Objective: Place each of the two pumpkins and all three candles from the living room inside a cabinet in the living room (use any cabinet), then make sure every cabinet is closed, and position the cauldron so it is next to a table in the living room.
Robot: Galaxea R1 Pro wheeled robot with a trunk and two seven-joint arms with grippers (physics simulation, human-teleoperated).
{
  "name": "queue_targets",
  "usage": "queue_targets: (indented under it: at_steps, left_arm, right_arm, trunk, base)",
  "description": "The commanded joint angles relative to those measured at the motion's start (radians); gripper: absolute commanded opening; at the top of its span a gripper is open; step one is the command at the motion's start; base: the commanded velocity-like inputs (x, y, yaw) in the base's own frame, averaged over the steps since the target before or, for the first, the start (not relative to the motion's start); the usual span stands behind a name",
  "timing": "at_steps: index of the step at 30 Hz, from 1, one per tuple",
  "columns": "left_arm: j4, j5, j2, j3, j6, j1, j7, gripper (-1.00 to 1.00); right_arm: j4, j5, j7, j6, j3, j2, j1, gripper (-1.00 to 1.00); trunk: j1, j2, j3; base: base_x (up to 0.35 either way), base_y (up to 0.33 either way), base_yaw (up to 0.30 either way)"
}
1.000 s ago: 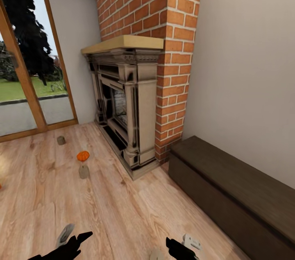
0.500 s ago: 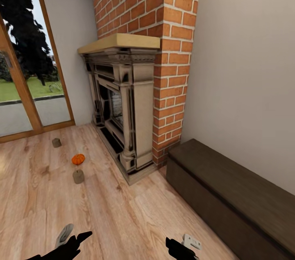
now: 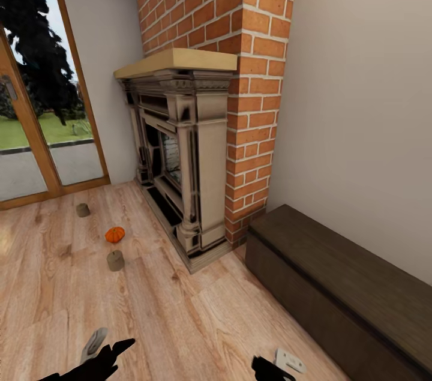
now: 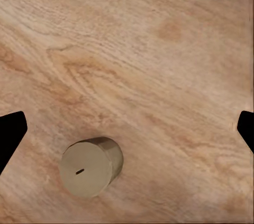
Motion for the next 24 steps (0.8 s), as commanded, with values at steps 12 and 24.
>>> queue_targets:
  at_steps: [12, 24]
  left_arm:
    - [-0.153, -0.006, -0.025, -0.013, 0.038, 0.000, 0.079, 1.00]
    - [-0.732, -0.004, -0.270, -0.128, 0.319, 0.006, 0.713, 1.00]
  right_arm:
    - [-0.003, -0.006, -0.057, 0.032, 0.042, 0.001, -0.001, 1.00]
    - [-0.003, 0.068, -0.059, 0.078, 0.044, 0.003, -0.001, 1.00]
  trunk:
    - [0.000, 0.000, -0.001]
    - [0.000, 0.000, -0.001]
  base:
    - [-0.001, 0.008, 0.000]
    - [0.000, 0.000, 0.000]
